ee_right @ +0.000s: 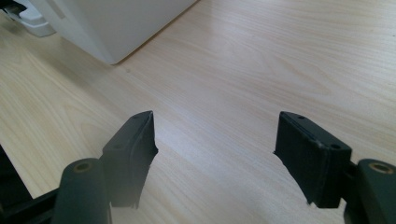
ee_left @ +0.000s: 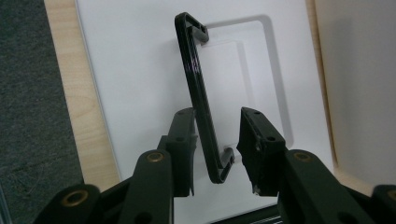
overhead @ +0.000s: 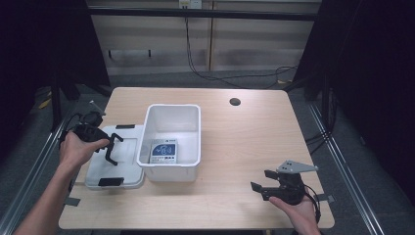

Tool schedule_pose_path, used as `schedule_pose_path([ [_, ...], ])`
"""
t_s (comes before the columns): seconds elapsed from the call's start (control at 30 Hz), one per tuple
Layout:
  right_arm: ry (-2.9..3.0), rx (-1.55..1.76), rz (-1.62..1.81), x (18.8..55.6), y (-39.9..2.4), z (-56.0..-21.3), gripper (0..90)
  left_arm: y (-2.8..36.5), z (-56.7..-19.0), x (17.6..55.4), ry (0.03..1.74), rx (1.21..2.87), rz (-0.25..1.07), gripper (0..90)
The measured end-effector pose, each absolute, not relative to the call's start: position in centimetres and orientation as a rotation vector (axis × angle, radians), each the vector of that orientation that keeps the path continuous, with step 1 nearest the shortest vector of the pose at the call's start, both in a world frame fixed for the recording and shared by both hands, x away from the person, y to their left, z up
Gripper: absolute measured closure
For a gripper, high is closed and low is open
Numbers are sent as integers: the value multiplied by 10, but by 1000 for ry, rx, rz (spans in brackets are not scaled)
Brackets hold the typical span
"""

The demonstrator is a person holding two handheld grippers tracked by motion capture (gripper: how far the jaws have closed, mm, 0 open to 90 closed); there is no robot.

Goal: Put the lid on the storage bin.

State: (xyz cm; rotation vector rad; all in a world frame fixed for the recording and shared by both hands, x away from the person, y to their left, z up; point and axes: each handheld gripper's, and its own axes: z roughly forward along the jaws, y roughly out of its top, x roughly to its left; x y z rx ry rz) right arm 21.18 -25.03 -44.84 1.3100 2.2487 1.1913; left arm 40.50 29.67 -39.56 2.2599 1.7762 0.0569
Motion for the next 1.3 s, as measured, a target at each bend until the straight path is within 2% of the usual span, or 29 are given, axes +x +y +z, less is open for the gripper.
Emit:
schedule_pose_path([
  [0.27, 2254, 1317, 1187, 212, -250, -449, 281, 297, -406, 413, 1817, 2245, 26, 696],
  [0.67, 2266, 1305, 1182, 212, -249, -450, 274, 296, -415, 420, 1868, 2230, -18, 788],
  [1.3, 2272, 1315, 1173, 213, -248, -450, 271, 289, -421, 433, 1917, 2230, -64, 812],
])
